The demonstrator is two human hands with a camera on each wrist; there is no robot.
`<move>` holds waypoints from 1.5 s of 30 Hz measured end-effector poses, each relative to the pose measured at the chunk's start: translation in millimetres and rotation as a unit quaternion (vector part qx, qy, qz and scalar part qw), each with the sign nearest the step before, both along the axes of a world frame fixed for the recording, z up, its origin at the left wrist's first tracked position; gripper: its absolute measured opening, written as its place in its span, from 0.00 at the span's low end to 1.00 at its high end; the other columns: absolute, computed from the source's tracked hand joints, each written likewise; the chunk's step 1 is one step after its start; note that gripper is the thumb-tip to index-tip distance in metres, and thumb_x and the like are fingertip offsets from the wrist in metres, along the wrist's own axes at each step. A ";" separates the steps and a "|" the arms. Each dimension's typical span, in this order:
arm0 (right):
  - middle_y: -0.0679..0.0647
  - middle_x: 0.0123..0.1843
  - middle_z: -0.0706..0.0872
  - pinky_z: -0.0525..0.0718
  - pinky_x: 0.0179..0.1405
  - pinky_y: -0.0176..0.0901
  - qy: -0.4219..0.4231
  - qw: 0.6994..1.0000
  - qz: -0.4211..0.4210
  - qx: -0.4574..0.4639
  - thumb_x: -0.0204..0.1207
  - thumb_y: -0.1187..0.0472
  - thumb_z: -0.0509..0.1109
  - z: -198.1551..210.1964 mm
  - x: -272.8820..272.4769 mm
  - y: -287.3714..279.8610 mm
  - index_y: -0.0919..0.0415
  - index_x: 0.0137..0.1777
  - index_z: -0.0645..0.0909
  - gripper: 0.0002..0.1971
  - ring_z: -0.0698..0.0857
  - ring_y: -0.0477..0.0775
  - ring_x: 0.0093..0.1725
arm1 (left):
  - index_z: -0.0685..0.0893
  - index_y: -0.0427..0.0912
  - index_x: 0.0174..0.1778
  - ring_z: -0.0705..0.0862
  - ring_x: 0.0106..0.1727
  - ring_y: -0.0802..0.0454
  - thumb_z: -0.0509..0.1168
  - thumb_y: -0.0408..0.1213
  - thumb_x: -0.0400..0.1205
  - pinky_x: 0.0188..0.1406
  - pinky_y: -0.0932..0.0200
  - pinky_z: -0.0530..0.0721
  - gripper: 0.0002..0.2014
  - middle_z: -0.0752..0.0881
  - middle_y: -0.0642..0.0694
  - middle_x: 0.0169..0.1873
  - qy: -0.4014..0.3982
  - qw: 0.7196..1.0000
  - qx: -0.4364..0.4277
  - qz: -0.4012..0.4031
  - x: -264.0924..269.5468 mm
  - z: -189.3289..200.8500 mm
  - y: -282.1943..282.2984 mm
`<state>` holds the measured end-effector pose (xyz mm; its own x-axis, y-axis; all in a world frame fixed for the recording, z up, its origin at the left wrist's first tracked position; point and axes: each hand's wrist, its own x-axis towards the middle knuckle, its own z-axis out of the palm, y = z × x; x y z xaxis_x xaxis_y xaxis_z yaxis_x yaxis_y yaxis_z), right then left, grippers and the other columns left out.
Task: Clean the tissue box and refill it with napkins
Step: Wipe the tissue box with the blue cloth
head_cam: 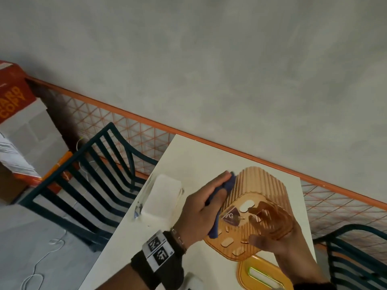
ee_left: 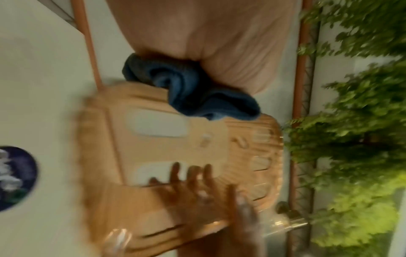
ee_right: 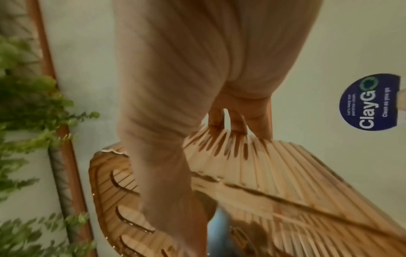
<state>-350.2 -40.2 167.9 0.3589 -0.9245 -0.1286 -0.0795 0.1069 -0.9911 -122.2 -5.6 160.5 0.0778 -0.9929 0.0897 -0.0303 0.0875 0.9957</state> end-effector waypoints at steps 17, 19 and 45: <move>0.68 0.66 0.87 0.90 0.57 0.65 -0.104 0.993 0.006 0.054 0.50 0.68 0.86 -18.3 -4.5 7.6 0.56 0.70 0.81 0.43 0.87 0.73 0.65 | 0.80 0.60 0.75 0.90 0.62 0.52 0.70 0.26 0.83 0.61 0.49 0.89 0.29 0.90 0.52 0.63 0.124 0.981 0.149 0.004 24.2 -6.1 11.0; 0.66 0.65 0.88 0.90 0.55 0.64 -0.087 0.995 -0.008 0.052 0.48 0.65 0.89 -14.8 -3.8 9.8 0.57 0.72 0.79 0.46 0.88 0.70 0.64 | 0.76 0.61 0.80 0.88 0.67 0.52 0.70 0.33 0.84 0.66 0.48 0.86 0.29 0.89 0.55 0.66 0.125 0.980 0.141 -0.065 23.3 -10.0 18.8; 0.41 0.53 0.79 0.82 0.41 0.42 0.432 0.862 0.042 -0.262 0.46 0.34 0.84 2.4 9.7 34.9 0.47 0.72 0.67 0.52 0.79 0.46 0.47 | 0.85 0.68 0.68 0.88 0.61 0.63 0.70 0.39 0.86 0.65 0.52 0.88 0.19 0.91 0.62 0.59 -0.129 0.991 0.032 0.004 3.8 -2.5 12.2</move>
